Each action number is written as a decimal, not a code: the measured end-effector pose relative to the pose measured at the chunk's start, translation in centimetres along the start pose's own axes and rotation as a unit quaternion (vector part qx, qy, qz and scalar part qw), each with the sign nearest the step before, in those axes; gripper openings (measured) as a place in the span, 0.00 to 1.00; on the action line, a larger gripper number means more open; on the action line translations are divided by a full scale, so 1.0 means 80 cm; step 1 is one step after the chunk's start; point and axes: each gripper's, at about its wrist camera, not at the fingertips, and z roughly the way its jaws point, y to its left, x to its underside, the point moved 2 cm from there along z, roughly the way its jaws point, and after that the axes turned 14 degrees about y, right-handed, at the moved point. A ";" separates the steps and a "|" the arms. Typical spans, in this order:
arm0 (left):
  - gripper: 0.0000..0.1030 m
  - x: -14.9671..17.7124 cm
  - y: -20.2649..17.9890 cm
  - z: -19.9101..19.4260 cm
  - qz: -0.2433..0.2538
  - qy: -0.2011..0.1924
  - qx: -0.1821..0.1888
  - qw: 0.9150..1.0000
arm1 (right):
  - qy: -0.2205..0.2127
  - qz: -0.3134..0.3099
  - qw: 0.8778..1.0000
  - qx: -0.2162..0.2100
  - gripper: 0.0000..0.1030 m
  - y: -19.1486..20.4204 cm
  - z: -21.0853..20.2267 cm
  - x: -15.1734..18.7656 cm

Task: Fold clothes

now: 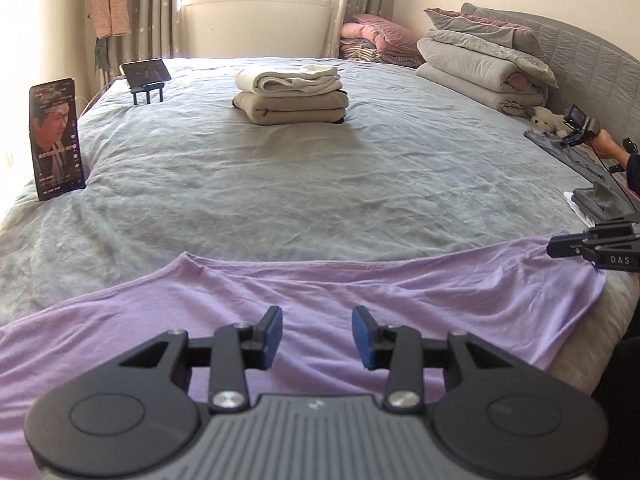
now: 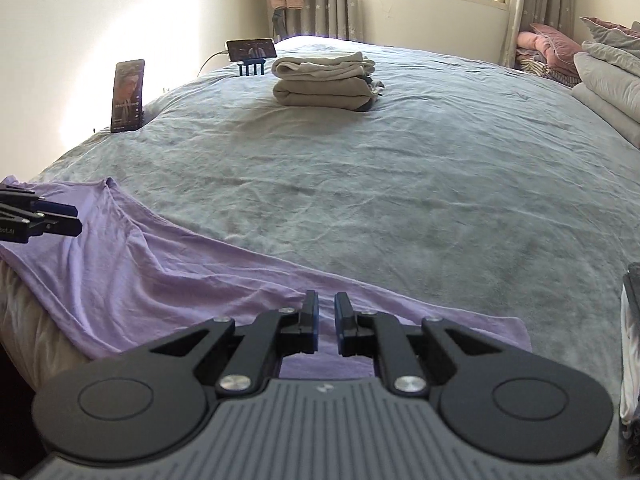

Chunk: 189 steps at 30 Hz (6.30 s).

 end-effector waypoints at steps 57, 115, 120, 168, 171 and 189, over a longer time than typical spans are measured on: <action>0.10 -0.041 0.116 0.052 -0.090 -0.039 -0.073 0.992 | 0.006 -0.091 0.996 0.014 0.13 0.028 0.046 -0.027; 0.22 0.024 0.035 -0.012 0.057 0.029 0.022 0.998 | 0.025 -0.139 0.975 -0.173 0.12 0.169 0.053 -0.039; 0.22 0.050 0.012 -0.021 0.092 0.046 0.030 0.994 | 0.044 -0.144 0.973 -0.178 0.15 0.179 0.041 -0.016; 0.28 -0.038 -0.173 0.051 0.153 0.044 0.129 0.979 | -0.001 0.068 0.997 0.038 0.28 -0.106 -0.030 0.049; 0.28 -0.052 -0.176 0.067 0.155 0.040 0.112 0.981 | 0.002 0.067 0.997 0.039 0.28 -0.123 -0.021 0.046; 0.00 -0.068 -0.189 0.089 0.194 0.000 0.089 0.977 | -0.043 0.018 0.995 0.090 0.02 -0.119 -0.027 0.044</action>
